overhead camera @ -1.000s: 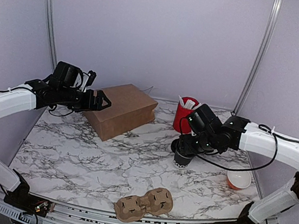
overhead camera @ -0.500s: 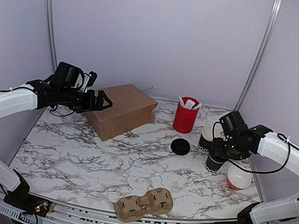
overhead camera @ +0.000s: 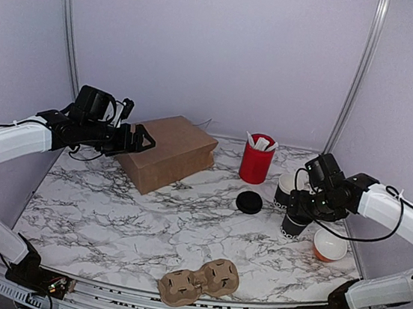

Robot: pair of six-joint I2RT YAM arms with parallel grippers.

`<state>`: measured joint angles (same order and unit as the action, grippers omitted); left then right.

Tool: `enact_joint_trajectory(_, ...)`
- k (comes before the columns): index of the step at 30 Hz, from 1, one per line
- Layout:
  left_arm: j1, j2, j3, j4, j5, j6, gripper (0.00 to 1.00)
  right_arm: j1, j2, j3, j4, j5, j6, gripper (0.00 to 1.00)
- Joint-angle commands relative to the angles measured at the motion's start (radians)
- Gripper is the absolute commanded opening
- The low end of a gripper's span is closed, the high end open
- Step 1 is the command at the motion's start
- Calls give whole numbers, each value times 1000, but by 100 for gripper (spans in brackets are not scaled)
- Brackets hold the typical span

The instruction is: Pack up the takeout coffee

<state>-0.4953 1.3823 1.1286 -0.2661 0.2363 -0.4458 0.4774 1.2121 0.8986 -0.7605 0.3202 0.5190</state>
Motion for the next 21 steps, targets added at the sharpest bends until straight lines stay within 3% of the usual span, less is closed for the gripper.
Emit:
enact_joint_trajectory(1, 5, -9, 3, 24, -2, -9, 99, -4, -29, 46, -22, 6, -7, 95)
enact_joint_trajectory(6, 6, -11, 11, 22, -47, -38, 99, -4, -46, 68, -34, 6, -15, 96)
enact_joint_trajectory(14, 56, -3, 18, -36, -245, -213, 97, -4, -84, 143, 6, -42, -74, 96)
enact_joint_trajectory(21, 136, 73, 3, -14, -235, -314, 84, -4, -14, 259, 130, -169, -169, 95)
